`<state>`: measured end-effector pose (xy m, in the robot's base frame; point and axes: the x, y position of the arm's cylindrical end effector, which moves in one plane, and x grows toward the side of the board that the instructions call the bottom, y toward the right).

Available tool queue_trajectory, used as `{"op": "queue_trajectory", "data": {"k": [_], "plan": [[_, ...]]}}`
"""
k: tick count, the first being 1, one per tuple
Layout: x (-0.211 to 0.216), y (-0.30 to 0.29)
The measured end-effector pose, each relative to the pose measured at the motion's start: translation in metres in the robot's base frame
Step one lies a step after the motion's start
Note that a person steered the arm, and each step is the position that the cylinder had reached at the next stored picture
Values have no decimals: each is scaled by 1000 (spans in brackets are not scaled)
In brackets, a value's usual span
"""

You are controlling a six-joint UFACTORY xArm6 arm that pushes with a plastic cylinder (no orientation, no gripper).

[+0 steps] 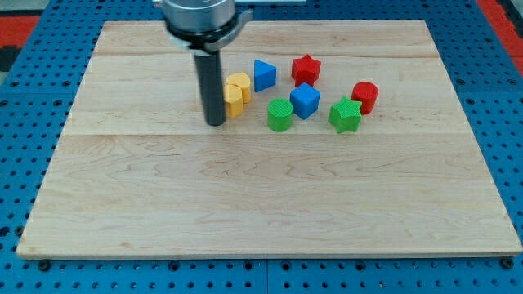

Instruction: Push the hexagon slightly to right

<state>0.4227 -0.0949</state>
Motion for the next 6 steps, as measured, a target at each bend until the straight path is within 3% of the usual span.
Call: {"op": "queue_trajectory", "data": {"k": [1,2,4,5,6], "plan": [[-18,-40],[-43,-21],[-8,22],[9,8],[-18,-61]]}}
